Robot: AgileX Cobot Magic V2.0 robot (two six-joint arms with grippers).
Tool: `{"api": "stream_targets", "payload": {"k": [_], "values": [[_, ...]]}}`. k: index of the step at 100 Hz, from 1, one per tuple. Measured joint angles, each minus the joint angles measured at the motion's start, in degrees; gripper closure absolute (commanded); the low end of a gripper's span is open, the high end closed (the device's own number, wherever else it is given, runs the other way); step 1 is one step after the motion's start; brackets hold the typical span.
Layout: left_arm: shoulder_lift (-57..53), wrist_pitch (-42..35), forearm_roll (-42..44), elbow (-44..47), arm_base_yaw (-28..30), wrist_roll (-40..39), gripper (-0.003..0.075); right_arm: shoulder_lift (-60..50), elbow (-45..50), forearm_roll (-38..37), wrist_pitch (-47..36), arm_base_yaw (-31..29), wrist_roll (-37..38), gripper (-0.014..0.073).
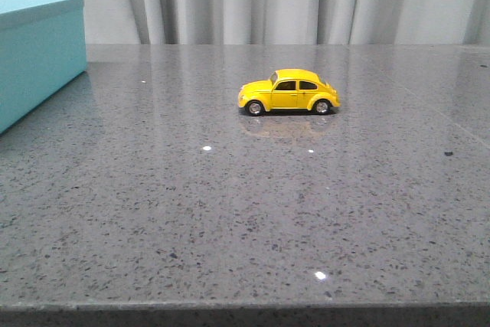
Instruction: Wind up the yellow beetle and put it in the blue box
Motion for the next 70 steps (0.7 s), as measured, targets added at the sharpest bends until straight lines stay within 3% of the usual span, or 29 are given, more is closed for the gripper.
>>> {"api": "stream_targets", "payload": {"k": [18,40,62,70], "values": [[0.8,0.1,0.0,-0.9,0.0,0.0,0.0258,7.8,-9.1,0.8,7.3,0.4,0.0,0.0336],[3.4,3.2,0.0,-5.3,0.0,0.0,0.0258,21.5,-21.6,2.2,16.8,5.3,0.0,0.0332],[5.8,6.1,-0.4,-7.8,0.0,0.0,0.0258,36.9,-33.4,6.5,24.5,11.2,0.0,0.0146],[5.7,6.2,-0.4,-8.0,0.0,0.0,0.0258,41.7,-37.1,7.9,26.6,13.3,0.7,0.0127]]}}
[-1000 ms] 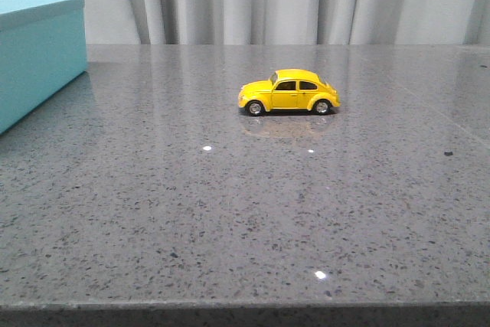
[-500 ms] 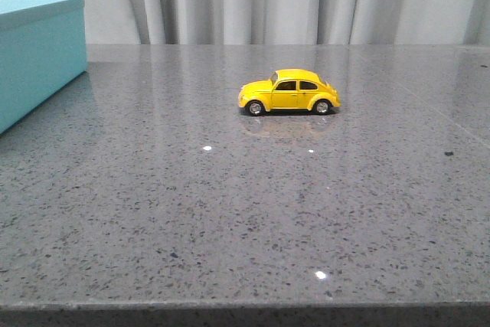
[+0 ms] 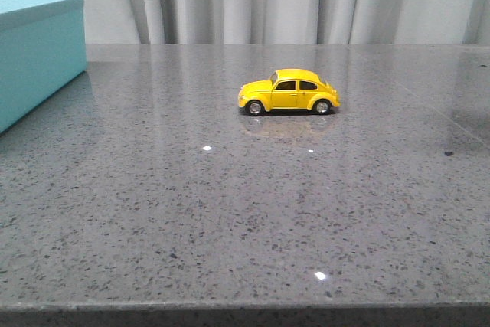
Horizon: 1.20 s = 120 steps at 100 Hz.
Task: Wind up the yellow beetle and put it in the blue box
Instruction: 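Move the right gripper over the yellow toy beetle, then press the right gripper onto the beetle and drag it backward away from the box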
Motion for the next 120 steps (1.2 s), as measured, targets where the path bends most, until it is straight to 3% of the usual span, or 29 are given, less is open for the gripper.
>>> {"api": "stream_targets", "payload": {"k": [33,76,120], "values": [[0.0,0.5,-0.5,-0.1,0.0,0.0,0.0258,18.6,-17.1,0.7,10.7,6.2,7.4,0.0127],[0.0,1.8,-1.5,-0.1,0.0,0.0,0.0258,36.6,-35.9,-4.0,23.4,12.2,21.2,0.0127],[0.0,1.9,-1.5,-0.1,0.0,0.0,0.0258,43.5,-40.9,-4.9,28.4,13.1,26.2,0.0129]]}}
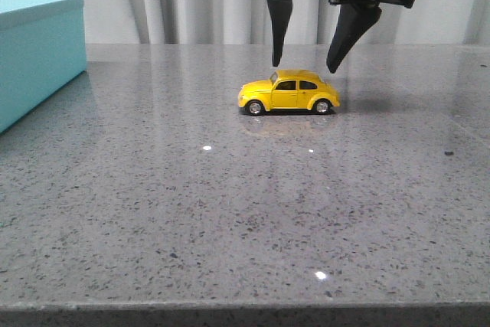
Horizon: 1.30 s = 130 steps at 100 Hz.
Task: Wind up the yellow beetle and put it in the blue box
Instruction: 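Press the right gripper onto the beetle and drag it backward away from the box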
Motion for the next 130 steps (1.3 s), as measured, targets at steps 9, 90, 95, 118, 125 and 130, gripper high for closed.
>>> {"api": "stream_targets", "payload": {"k": [9,90,95,118,125,130], "values": [[0.0,0.0,0.0,0.0,0.0,0.0,0.0258,0.5,-0.2,-0.1,0.1,0.0,0.3,0.0129],[0.0,0.0,0.0,0.0,0.0,0.0,0.0258,2.0,-0.5,-5.4,2.2,-0.6,0.6,0.0129],[0.0,0.0,0.0,0.0,0.0,0.0,0.0258,2.0,-0.5,-5.8,2.4,-1.3,0.6,0.0129],[0.0,0.4,0.0,0.0,0.0,0.0,0.0258,2.0,-0.5,-8.6,2.8,-5.6,-0.3,0.0129],[0.0,0.6,0.0,0.0,0.0,0.0,0.0258,2.0,-0.5,-9.0,3.0,-6.9,-1.0,0.0129],[0.0,0.9,0.0,0.0,0.0,0.0,0.0258,2.0,-0.5,-9.1,3.1,-7.7,-1.6,0.0129]]}}
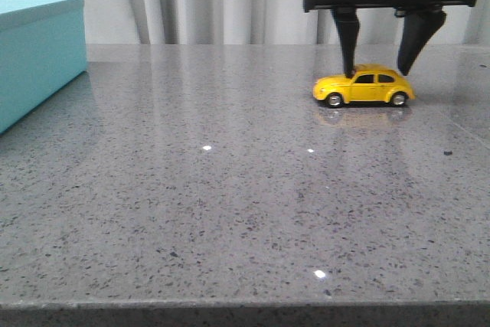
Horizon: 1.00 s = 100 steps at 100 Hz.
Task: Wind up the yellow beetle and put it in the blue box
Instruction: 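Press the right gripper onto the beetle and drag it backward away from the box, then release the beetle and lift the right gripper so it rolls toward the box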
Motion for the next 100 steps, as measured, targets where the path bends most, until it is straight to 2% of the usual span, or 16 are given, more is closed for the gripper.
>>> {"api": "stream_targets", "payload": {"k": [48,80,100], "values": [[0.0,0.4,0.0,0.0,0.0,0.0,0.0258,-1.0,0.0,-0.8,0.0,-2.6,-3.2,0.0129],[0.0,0.0,-0.9,0.0,0.0,0.0,0.0258,-14.4,0.1,2.6,0.6,4.5,-5.1,0.0129],[0.0,-1.7,-3.0,0.0,0.0,0.0,0.0258,-19.2,0.1,2.7,1.0,5.5,-5.9,0.0129]]}}
